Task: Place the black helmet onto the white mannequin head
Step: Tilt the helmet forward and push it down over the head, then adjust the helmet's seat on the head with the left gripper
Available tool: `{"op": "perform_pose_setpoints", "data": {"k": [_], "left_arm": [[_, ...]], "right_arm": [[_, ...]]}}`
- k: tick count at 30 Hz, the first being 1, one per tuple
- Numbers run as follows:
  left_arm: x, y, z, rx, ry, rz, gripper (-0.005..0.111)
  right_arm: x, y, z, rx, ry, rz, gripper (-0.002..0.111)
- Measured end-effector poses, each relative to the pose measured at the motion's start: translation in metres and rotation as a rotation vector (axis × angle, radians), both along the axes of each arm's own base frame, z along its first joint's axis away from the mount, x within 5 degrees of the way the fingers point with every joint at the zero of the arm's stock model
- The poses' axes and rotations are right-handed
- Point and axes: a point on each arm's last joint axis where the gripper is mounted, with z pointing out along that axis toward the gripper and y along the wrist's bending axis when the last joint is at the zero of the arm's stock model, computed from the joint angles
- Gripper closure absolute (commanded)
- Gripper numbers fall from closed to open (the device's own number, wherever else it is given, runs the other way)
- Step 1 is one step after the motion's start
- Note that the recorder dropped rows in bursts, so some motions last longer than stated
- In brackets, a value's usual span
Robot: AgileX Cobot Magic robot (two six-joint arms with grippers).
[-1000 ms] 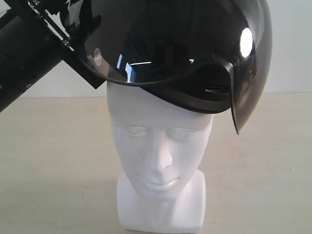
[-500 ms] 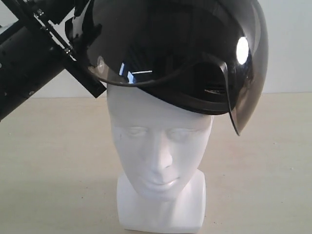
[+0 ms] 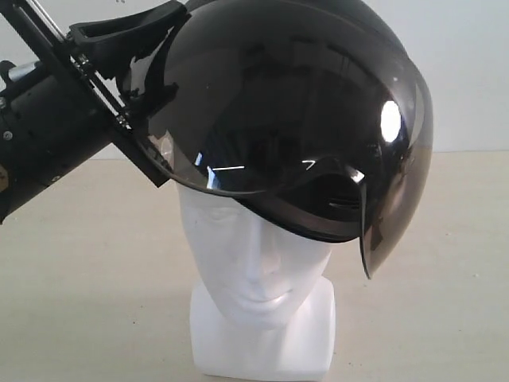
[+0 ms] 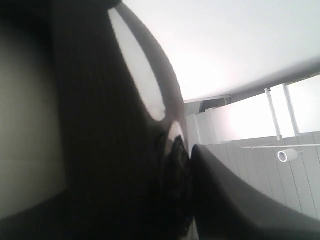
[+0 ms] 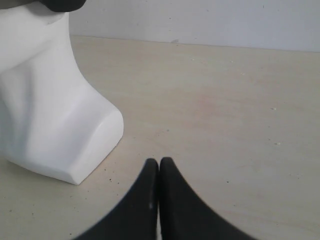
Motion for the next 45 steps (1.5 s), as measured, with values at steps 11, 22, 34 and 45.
{"op": "perform_pose_setpoints", "data": {"k": [11,22,34,45], "left_arm": [[-0.008,0.019,0.000,0.056,-0.007,0.006,0.102],[-0.013,0.043,-0.019,0.151,0.038,0.036,0.102],[-0.009,0.052,-0.039,0.224,0.049,0.078,0.102],[0.000,0.059,-0.056,0.284,0.055,0.123,0.102]], "right_arm": [[0.000,0.000,0.000,0.000,0.000,0.000,0.108],[0.000,0.000,0.000,0.000,0.000,0.000,0.108],[0.000,0.000,0.000,0.000,0.000,0.000,0.108],[0.000,0.000,0.000,0.000,0.000,0.000,0.108]]}}
